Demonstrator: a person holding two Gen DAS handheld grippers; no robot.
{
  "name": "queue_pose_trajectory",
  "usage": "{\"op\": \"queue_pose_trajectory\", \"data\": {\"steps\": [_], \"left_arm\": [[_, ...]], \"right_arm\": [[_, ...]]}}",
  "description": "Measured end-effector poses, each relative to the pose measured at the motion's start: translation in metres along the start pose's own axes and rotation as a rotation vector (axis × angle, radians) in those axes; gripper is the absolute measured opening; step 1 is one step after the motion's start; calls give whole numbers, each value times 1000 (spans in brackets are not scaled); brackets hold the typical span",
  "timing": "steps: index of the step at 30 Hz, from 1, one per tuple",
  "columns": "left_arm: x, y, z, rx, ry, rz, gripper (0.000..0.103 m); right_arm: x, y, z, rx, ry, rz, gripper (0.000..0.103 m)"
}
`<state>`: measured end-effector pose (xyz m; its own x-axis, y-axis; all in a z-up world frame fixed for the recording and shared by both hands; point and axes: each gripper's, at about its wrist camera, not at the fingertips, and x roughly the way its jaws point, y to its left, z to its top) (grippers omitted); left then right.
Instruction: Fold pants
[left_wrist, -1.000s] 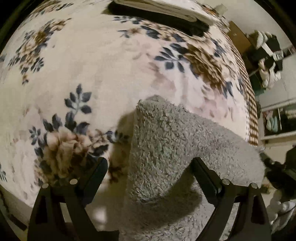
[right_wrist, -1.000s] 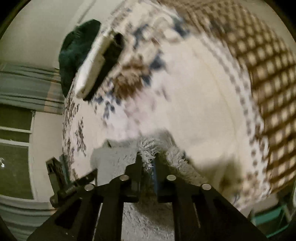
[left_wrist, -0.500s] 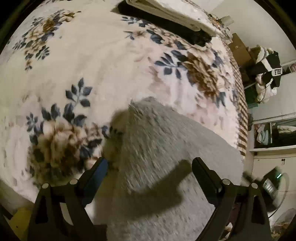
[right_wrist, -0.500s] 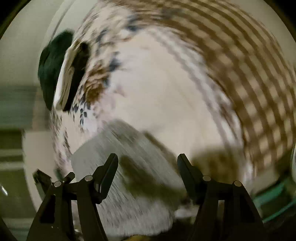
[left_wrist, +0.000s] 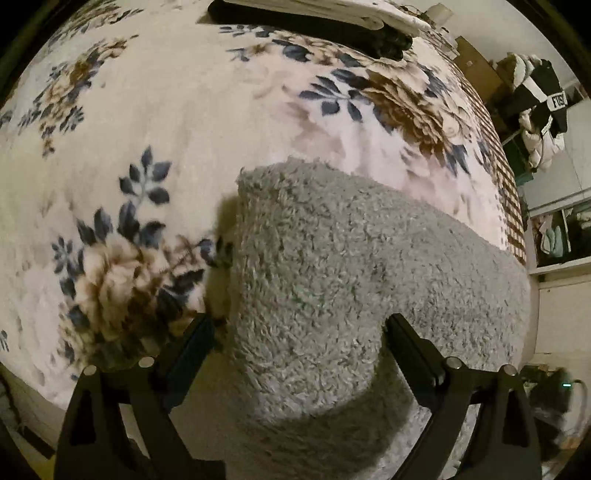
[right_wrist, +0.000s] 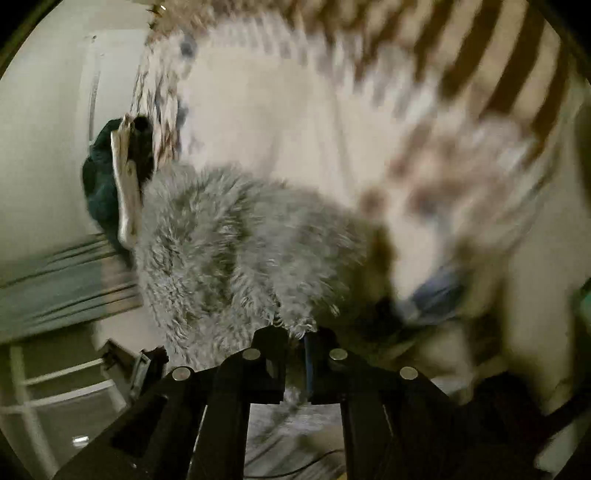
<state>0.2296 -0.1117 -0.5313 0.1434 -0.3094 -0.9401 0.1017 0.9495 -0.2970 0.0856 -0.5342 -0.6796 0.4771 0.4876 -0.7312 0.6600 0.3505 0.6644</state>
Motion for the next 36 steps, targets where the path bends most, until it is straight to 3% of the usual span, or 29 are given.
{"op": "queue_pose_trajectory", "data": {"steps": [2,6,7,9,10,11,13,19,23,25,27,31,36], "left_arm": [[4,-1,1,-5,12,-23,101],[6,-10,-3,4,33,-42,101],[6,-11,-4,6,39,-42,101],[1,-12,-7,5,48,-50,101],[-3,-11,-8,3,51,-52,101],[-10,-10,-11,6,53,-51,101],[-22,-8,-19,19,44,-48,100],[-29,3,-52,39,56,7,100],[-17,17,-59,-15,81,13,101],[-17,15,-54,-14,59,24,101],[-15,13,-48,2,33,39,101],[5,21,-41,-10,50,25,103],[18,37,-39,-50,73,-72,103]], "right_arm": [[-23,0,1,-36,-58,-106,6],[-19,0,-3,-116,52,-281,7],[-9,5,-8,-167,121,-322,7],[1,12,-14,-221,180,-385,13],[1,18,-17,-242,180,-402,25],[-1,20,-19,-252,175,-406,44],[-10,29,-25,-262,142,-393,60],[-38,54,-32,-203,24,-289,65],[-21,111,-19,-342,-20,-225,65],[4,148,-19,-489,-34,-253,65],[38,168,-19,-593,-49,-362,65],[88,156,-4,-571,-12,-447,65],[105,140,15,-528,55,-410,74]]}}
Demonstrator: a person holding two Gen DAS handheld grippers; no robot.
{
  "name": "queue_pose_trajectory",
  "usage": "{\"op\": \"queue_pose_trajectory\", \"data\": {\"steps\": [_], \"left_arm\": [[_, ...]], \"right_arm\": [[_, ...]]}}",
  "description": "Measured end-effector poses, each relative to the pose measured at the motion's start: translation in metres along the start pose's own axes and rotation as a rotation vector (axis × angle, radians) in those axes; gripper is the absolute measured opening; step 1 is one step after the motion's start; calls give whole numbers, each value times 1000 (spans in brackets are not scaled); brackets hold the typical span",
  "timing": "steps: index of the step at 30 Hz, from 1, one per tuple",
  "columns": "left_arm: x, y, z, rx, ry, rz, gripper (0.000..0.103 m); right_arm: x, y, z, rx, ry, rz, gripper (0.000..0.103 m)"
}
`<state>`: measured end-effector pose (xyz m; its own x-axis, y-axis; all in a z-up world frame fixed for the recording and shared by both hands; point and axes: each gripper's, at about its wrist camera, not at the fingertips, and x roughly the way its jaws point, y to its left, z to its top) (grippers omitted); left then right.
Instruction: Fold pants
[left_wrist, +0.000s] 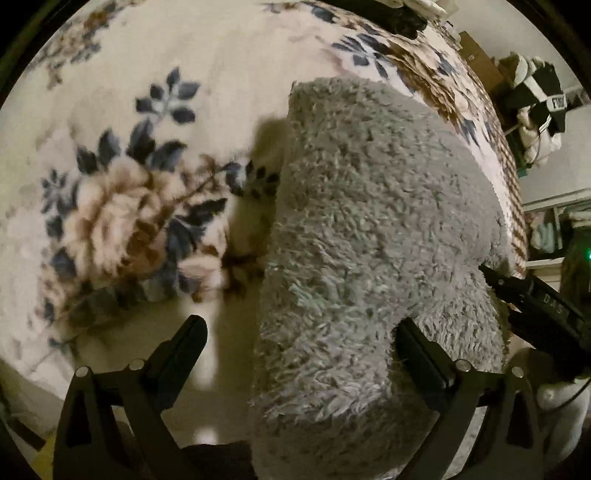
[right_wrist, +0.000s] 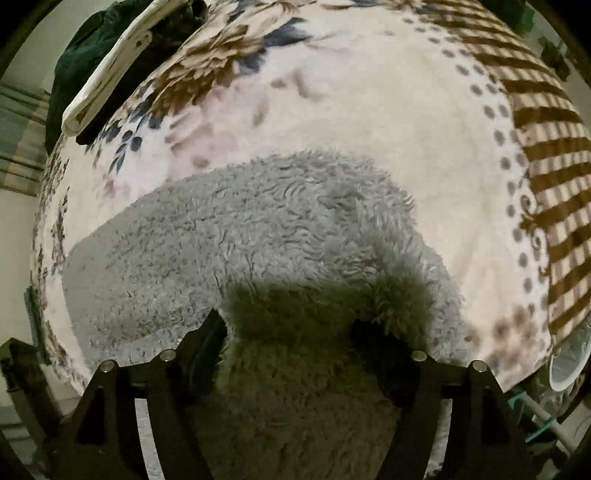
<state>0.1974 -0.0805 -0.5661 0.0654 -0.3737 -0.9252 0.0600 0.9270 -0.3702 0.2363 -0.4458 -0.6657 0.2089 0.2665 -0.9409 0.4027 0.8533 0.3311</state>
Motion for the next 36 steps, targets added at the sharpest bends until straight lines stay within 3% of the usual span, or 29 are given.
{"op": "queue_pose_trajectory", "data": {"steps": [2,4,7,9,11,14,18,19,22,25,26,28,29,30,31,32,33,34,36], "left_arm": [[-8,1,0,-30,8,-26,103],[-22,-2,-4,-40,-9,-59,103],[-44,-3,-13,-67,-45,-150,103],[-47,0,-18,-101,-38,-175,103],[-44,2,-21,-124,-27,-152,103],[-44,11,-25,-152,-11,-98,103],[-59,25,-33,-181,-5,-59,103],[-62,26,-35,-185,-7,-52,103],[-70,32,-34,-191,-9,-25,103],[-75,36,-33,-188,-9,-9,103],[-75,38,-32,-190,-10,-14,103],[-77,40,-30,-190,-9,-21,103],[-77,40,-29,-188,-10,-26,103],[-77,40,-29,-184,-11,-33,103],[-77,39,-30,-179,-10,-34,103],[-75,37,-30,-173,-6,-33,103],[-73,36,-30,-172,0,-40,103],[-71,35,-31,-174,6,-49,103],[-68,32,-30,-175,14,-73,103]], "right_arm": [[-15,-11,2,31,28,88,76],[-36,-33,-6,80,2,166,78],[-72,-64,-30,146,-53,195,86],[-81,-89,-58,238,-24,192,86],[-81,-100,-87,305,12,212,86],[-69,-90,-129,302,119,249,86],[-47,-60,-175,474,222,506,86],[-38,-51,-180,499,245,529,86],[-3,-19,-192,556,327,597,69],[21,5,-192,588,310,649,38],[20,9,-192,591,264,685,30],[4,18,-188,476,125,697,25],[-5,26,-188,352,70,665,25],[-4,29,-191,289,69,617,25],[1,31,-195,240,93,569,26],[11,26,-201,221,148,545,37],[17,19,-207,237,196,534,52],[18,13,-211,254,223,531,80],[7,-4,-220,278,214,540,83]]}}
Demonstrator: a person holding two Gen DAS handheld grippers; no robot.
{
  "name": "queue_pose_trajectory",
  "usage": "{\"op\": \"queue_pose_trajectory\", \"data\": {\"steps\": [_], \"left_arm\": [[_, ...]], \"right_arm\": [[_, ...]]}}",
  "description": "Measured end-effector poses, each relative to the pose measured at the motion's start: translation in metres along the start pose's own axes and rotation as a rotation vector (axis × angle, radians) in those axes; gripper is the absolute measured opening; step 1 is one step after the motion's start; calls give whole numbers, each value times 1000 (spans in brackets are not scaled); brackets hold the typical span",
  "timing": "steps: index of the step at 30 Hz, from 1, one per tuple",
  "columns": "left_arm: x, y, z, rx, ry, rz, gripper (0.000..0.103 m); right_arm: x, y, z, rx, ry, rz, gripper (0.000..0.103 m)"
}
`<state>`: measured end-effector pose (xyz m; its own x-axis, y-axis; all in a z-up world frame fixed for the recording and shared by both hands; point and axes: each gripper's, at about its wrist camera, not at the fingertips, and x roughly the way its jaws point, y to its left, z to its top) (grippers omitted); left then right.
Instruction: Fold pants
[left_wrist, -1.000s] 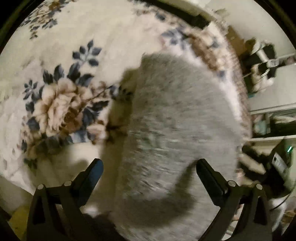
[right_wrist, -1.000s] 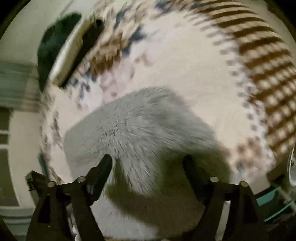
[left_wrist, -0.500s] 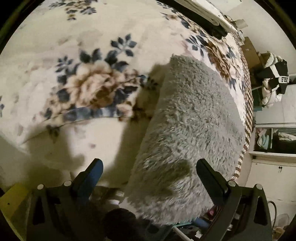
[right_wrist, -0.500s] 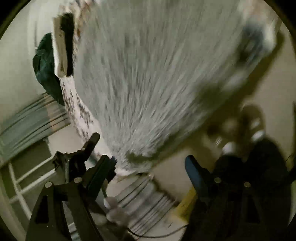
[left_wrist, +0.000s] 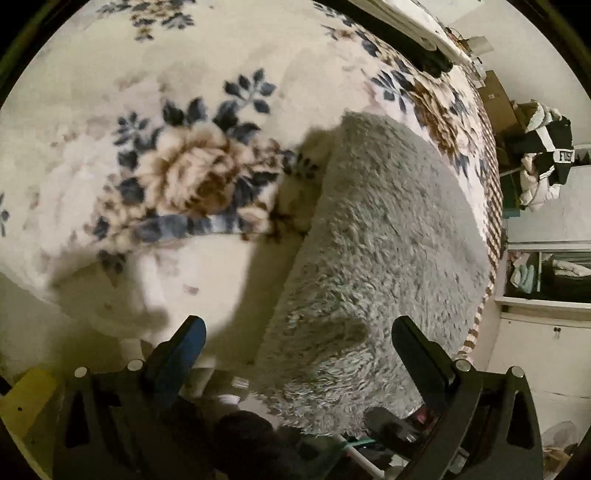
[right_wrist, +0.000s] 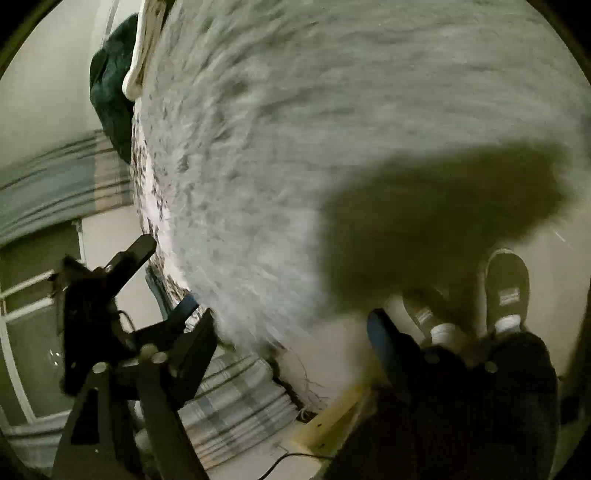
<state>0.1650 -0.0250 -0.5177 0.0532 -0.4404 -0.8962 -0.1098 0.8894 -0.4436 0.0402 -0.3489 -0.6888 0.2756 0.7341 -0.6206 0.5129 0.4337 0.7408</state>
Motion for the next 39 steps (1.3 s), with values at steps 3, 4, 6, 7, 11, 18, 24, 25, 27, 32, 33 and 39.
{"op": "queue_pose_trajectory", "data": {"steps": [3,4,6,7,11,18,24,25,27,32,33,39], "left_arm": [[8,-10,2,31,3,-27,103],[12,-13,4,41,6,-39,103],[24,-18,8,62,21,-60,103],[31,-20,10,71,28,-71,103],[62,-22,18,93,62,-122,103],[94,0,28,15,130,-311,103],[82,-6,23,26,85,-365,101],[76,-12,21,48,69,-374,97],[68,-17,19,61,52,-382,90],[42,-23,17,40,13,-414,82],[39,-24,16,39,4,-417,82],[8,-38,21,39,-42,-432,81]], "right_arm": [[-41,-17,-12,11,-68,-2,85],[-55,-27,-13,38,-116,0,85],[-72,-47,-9,92,-178,44,86],[-78,-55,-4,114,-204,61,87],[-71,-81,24,148,-264,121,93],[-55,-83,25,116,-255,135,95],[-61,-101,24,167,-262,164,52],[-64,-102,21,163,-262,166,45],[-70,-97,14,147,-278,155,39],[-91,-69,0,88,-315,140,32],[-96,-63,-2,77,-319,138,32],[-125,-20,-7,6,-345,138,31]]}}
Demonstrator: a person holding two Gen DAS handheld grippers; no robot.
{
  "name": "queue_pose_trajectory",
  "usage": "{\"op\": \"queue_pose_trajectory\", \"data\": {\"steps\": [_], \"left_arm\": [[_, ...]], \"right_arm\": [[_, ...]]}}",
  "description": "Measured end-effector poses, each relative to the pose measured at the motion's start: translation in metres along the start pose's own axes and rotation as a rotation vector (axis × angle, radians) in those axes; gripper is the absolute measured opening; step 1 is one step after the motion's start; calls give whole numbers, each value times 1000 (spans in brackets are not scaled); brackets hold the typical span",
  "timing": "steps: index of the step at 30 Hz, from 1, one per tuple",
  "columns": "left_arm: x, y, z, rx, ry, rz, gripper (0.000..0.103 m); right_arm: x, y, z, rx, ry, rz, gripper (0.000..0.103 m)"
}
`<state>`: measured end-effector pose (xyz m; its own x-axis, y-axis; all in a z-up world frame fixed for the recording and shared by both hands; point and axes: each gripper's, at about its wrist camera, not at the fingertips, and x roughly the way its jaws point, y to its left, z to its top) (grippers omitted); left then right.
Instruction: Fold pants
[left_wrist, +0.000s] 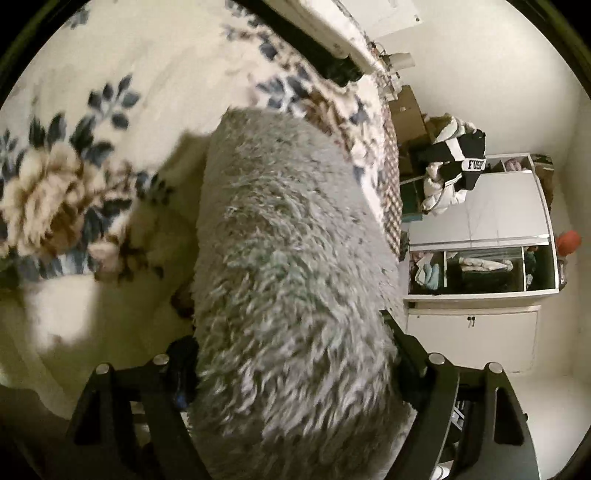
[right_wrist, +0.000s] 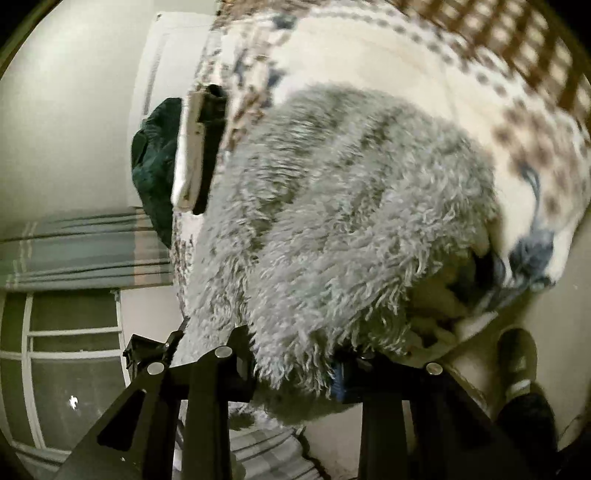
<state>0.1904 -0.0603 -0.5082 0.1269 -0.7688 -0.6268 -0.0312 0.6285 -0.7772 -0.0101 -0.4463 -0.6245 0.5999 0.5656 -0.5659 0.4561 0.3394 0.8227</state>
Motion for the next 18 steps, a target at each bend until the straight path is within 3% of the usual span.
{"op": "queue_pose_trajectory", "data": {"steps": [9,12,13,14,18], "left_arm": [[-14,-37,35,23,-31,-17,79],[-4,-27,41,40,11,14,79],[5,-15,41,24,42,35,79],[15,-3,41,7,66,52,81],[48,37,31,-64,163,93,86]], "right_arm": [[-31,63,27,-82,-7,6,29],[0,50,41,-29,85,-81,48],[8,37,42,-5,119,-118,63],[15,30,44,9,136,-138,71],[43,-26,39,93,203,-188,76]]}}
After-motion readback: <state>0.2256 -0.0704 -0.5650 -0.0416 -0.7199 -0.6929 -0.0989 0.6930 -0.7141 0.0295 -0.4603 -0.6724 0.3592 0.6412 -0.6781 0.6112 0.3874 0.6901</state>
